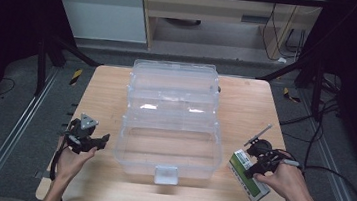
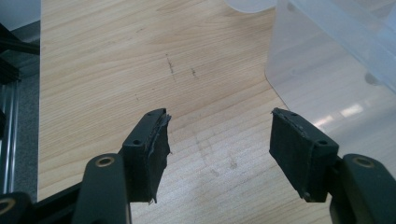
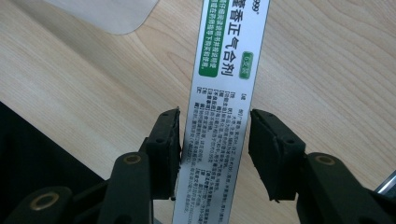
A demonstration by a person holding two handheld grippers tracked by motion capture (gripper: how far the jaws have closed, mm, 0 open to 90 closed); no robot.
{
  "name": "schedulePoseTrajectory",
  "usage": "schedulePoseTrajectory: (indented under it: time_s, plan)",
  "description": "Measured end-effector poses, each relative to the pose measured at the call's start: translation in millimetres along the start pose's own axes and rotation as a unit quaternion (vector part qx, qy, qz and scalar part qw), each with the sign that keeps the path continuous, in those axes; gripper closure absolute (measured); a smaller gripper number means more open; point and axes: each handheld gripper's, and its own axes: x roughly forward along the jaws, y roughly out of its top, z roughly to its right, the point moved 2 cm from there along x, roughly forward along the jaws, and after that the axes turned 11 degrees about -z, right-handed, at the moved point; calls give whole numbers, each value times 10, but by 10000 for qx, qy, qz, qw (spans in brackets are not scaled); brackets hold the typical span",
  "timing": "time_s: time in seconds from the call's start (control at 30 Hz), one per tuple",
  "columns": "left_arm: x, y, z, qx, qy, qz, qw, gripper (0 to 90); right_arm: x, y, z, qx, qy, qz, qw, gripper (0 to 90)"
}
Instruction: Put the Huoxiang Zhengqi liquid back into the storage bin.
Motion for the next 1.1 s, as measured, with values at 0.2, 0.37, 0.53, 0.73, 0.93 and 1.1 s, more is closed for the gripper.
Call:
schedulePoseTrajectory:
  time_s: [0.2, 0.37, 0.53, 0.73, 0.93, 1.1]
  plan:
    - [7, 0, 6, 15, -5, -16, 10000, 366, 6, 0, -2, -23, 19, -50, 10000, 559]
    - [7, 0, 7, 17, -6, -17, 10000, 366, 30, 10, -4, -12, 42, -72, 10000, 582]
    - [9, 0, 8, 21, -5, -22, 10000, 366, 21, 9, -4, 9, 43, -99, 9999, 590]
    - [8, 0, 6, 19, -5, -20, 10000, 366, 17, 12, -1, 1, 0, -113, 9999, 603]
    - [9, 1, 9, 24, -4, -22, 10000, 365, 10, 3, -3, 24, -40, -132, 9999, 619]
    - [9, 0, 6, 19, -8, -21, 10000, 365, 9, 9, -2, 22, -43, -159, 9999, 625]
